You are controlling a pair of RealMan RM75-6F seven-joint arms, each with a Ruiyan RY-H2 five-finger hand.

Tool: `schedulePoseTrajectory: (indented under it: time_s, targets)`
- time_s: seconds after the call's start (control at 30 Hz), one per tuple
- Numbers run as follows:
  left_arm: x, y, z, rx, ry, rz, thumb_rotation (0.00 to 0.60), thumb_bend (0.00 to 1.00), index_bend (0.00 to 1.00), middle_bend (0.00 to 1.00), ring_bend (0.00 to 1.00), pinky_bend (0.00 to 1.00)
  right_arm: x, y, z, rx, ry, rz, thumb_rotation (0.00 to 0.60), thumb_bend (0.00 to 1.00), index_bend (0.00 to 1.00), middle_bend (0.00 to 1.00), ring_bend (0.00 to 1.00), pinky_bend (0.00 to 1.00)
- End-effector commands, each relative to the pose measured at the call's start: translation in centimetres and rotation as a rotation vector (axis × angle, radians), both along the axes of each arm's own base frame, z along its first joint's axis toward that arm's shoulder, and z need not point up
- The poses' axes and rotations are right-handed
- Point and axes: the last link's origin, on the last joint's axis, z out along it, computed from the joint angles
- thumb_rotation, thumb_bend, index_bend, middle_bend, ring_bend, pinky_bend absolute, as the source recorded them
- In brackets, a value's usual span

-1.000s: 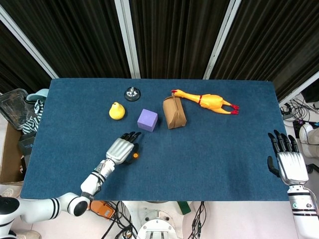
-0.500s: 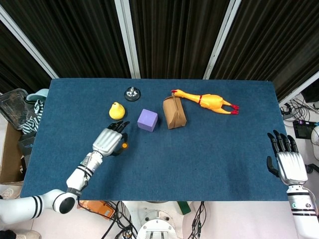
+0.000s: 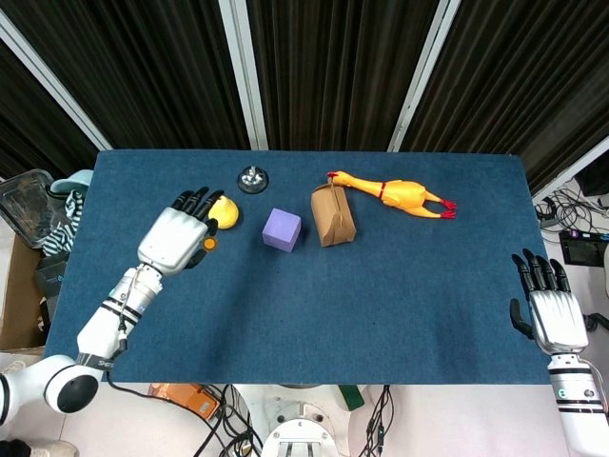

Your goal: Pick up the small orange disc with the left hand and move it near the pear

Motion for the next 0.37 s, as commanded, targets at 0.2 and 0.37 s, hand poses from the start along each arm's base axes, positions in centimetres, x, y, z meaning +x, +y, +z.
schedulePoseTrajectory:
  time_s: [0.2,0.37]
  targets:
    - [3.2,-0.9,4.2,0.073,0.066,-0.052,0.6,0.34,0.5,0.04,0.0,0.13,0.1,0.1,0.0,-0.002,0.003,0.005,0.6,0.69,0.0,0.03,0.11,0.08]
    - [3.3,-1.0,4.5,0.072,0.086,-0.042,0.6,0.34,0.5,0.04,0.0,0.13,0.2,0.0,-0.1,0.001,0.004,0.006,0.6,0.69,0.0,0.03,0.11,0.08]
